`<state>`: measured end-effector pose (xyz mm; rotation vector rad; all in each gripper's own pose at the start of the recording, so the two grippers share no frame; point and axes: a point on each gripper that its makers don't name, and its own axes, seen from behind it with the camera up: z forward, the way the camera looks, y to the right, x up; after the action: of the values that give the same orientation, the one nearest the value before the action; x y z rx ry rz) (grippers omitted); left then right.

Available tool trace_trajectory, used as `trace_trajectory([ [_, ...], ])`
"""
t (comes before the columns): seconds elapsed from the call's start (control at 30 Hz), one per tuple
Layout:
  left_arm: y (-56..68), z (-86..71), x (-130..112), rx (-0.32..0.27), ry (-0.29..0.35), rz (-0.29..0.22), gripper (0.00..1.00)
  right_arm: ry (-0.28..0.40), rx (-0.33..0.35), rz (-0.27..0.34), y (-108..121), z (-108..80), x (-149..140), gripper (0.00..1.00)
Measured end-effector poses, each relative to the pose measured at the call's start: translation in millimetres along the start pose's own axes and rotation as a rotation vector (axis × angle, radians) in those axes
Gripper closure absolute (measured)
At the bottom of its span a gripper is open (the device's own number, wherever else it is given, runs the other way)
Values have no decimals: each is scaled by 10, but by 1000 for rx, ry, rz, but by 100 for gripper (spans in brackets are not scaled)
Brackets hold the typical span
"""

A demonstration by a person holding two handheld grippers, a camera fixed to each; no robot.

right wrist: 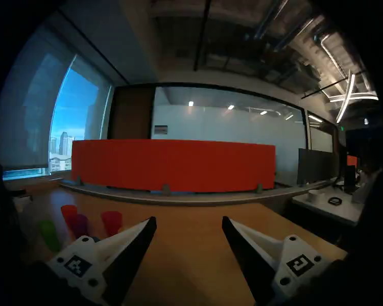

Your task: Pour water

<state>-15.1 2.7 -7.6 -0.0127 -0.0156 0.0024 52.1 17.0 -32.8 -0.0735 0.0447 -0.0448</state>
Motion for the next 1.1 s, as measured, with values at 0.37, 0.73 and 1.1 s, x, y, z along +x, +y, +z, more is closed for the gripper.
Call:
trace_trajectory([
  [0.37,-11,6,-2,0,0,0,2,33,30,13,-214,240,-231,0],
  [0.73,-8,1,3,0,0,0,2,43,25,12,-190,314,-314,0],
  [1.1,-6,-1,3,0,0,0,1,12,18,46,-44,341,-505,1],
])
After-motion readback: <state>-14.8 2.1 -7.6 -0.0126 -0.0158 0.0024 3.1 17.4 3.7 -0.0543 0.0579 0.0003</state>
